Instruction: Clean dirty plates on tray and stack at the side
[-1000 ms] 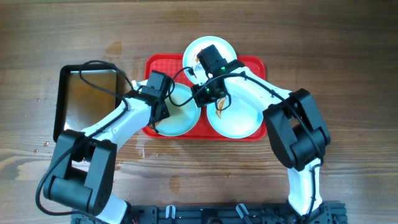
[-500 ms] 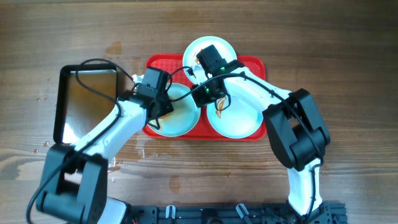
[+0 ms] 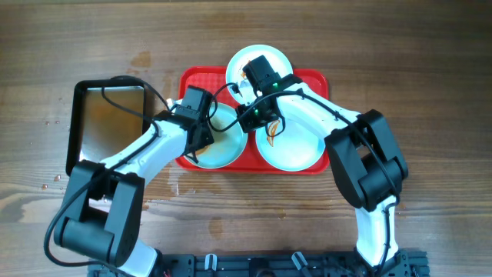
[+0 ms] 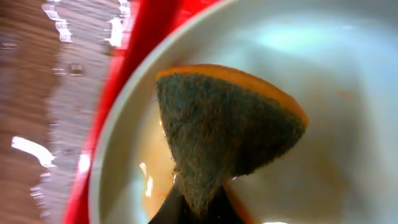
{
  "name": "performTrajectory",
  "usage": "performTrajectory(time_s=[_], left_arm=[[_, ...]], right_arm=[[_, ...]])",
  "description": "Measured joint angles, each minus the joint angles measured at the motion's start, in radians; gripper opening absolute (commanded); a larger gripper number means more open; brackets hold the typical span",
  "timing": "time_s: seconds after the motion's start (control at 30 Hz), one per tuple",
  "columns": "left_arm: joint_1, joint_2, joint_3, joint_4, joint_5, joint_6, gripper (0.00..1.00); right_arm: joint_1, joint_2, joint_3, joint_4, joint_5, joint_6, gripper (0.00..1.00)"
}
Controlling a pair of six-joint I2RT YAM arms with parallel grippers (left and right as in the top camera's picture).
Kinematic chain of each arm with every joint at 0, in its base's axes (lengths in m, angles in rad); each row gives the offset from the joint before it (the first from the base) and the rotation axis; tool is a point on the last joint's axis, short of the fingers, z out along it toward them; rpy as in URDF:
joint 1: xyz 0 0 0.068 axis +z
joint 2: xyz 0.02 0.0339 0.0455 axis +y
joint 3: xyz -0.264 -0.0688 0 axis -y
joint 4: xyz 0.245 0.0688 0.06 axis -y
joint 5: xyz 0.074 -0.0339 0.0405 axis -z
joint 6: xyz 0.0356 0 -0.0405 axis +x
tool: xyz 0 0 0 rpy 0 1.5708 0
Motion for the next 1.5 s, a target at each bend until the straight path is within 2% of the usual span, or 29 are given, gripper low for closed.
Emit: performTrajectory(time_s=[0.17,0.43,0.6,0.87,0.97,1.27,1.5], left_arm=[[0.0,-0.07,0.001,-0.071,-0.104,0.0,0.04],[0.017,-0.403,0.038,-0.07,-0.145,0.0,0.04],[0.191,-0.499,0.039,-0.067,-0.119,0.0,0.04],[0.482,-0.415,0.039,-0.074,0.026,0.0,0.04],[0.531,-0.333,0.039,-0.05,0.064,0.008,0.04],[0.628,-0.201,0.039,-0.013,0.093,0.027,0.04],[0.658,-0.201,0.039,-0.024,0.1,0.028,0.04]], right_arm=[[0.0,0.0,0.0,-0.01,0.0,0.0,0.04],[0.0,0.0,0.0,-0.046,-0.064,0.016,0.05],[0.001,0.0,0.036,-0.072,-0.082,0.027,0.04],[0.001,-0.076,0.119,-0.139,0.021,0.045,0.04],[0.003,-0.108,0.182,-0.164,0.133,0.048,0.04],[0.077,-0.182,0.19,-0.183,0.536,-0.001,0.04],[0.241,-0.241,0.191,-0.121,0.978,-0.187,0.04]])
